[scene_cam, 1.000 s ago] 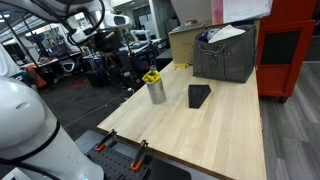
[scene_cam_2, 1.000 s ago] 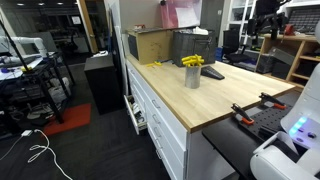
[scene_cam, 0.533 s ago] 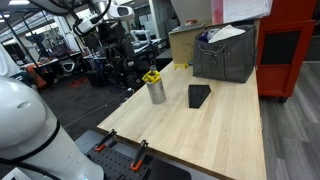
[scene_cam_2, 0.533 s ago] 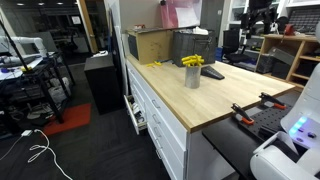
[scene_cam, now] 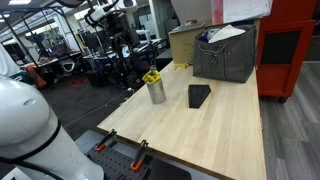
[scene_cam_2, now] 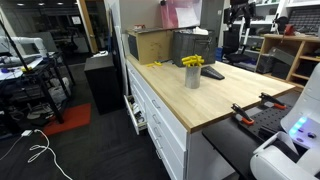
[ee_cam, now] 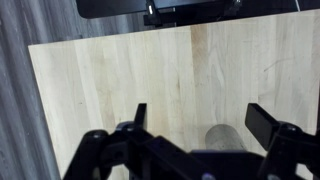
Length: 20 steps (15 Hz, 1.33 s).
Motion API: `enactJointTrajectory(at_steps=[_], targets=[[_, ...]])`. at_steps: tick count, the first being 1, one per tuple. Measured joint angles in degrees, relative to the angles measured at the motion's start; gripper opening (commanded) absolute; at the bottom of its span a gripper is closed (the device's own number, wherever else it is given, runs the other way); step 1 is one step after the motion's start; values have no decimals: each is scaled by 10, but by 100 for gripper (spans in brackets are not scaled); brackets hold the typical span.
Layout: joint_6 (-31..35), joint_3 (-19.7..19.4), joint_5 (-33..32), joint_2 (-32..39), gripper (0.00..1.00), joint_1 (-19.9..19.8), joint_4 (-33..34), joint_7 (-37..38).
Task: Put one wrench on the black stand.
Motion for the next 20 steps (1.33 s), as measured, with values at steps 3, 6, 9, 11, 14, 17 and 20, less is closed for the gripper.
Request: enactJointTrajectory(at_steps=[3, 6, 9, 11, 14, 17, 20], targets=[[0, 7, 0, 35, 100, 20, 37, -1], [0, 17, -7, 65, 100, 36, 71, -6], [0, 25, -30, 96, 100, 51, 104, -32], [4, 30, -57, 117, 100, 59, 125, -56], [19, 35, -103, 150, 100, 73, 152, -103], [41, 42, -141, 184, 100, 88, 171, -151], [49, 46, -160, 209, 100, 101, 185, -188]])
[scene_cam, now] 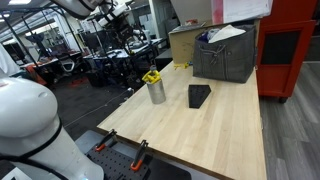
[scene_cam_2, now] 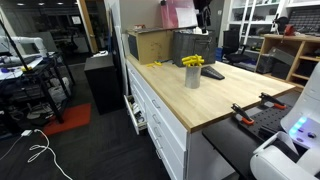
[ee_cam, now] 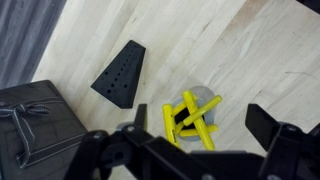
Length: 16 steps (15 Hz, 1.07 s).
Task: Put one wrench on the black stand.
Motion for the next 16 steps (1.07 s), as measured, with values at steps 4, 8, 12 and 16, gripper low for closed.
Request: enactJointTrajectory(at_steps=[4, 8, 12, 16], targets=[[0, 0, -1, 3, 100, 3, 4, -9], [0, 0, -1, 4, 100, 4, 5, -11], [23, 0, 0, 25, 100, 11, 6, -70], [83, 0, 24, 64, 100, 20, 14, -163]])
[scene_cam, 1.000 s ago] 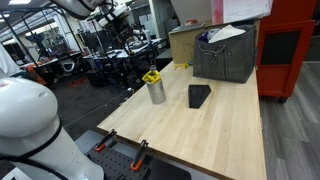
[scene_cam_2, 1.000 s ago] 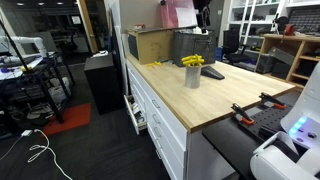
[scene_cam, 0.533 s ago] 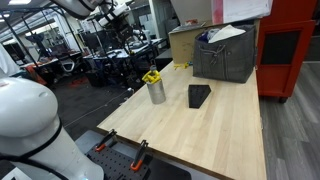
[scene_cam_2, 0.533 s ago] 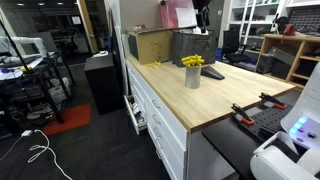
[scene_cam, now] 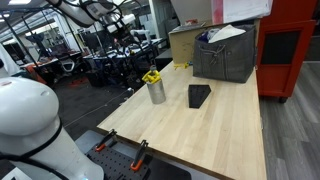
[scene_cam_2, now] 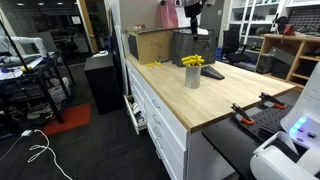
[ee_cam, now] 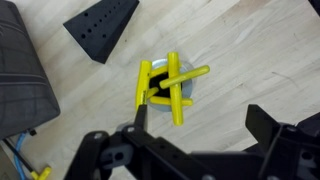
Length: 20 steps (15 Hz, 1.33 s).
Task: Put one wrench on the black stand.
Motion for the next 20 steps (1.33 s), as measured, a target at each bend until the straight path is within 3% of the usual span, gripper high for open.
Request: enactJointTrajectory(at_steps=[7, 18, 19, 20], targets=[[21, 1, 61, 92, 100, 1, 38, -149], [21, -3, 41, 199, 100, -32, 87, -162], [21, -3, 42, 203, 75, -36, 87, -162], [21, -3, 42, 207, 74, -39, 87, -162]])
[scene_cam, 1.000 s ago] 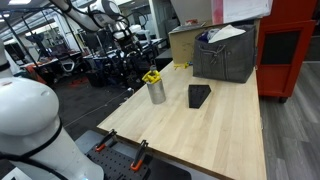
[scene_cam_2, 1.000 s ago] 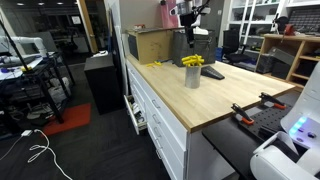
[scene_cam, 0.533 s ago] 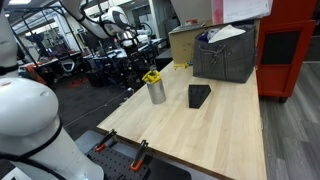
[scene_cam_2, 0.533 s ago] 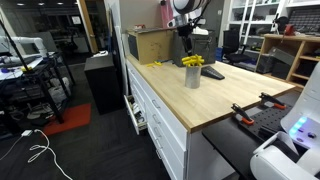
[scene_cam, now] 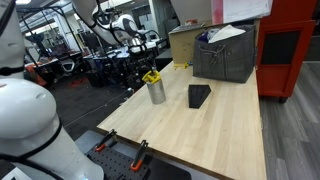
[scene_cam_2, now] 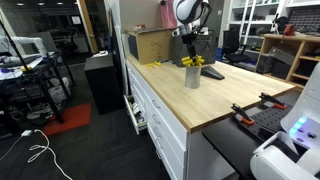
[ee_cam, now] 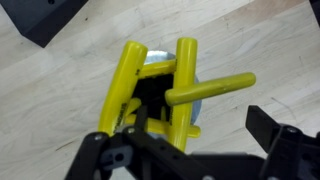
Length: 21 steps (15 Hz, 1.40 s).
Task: Put one wrench on the black stand.
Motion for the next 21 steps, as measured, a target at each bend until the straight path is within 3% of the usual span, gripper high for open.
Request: enactJointTrajectory(at_steps=[10, 11, 21], targets=[[13, -4, -5, 14, 2, -7, 2, 4], [15, -5, -4, 13, 6, -8, 2, 5], [15, -3, 51, -19, 6, -19, -1, 15]])
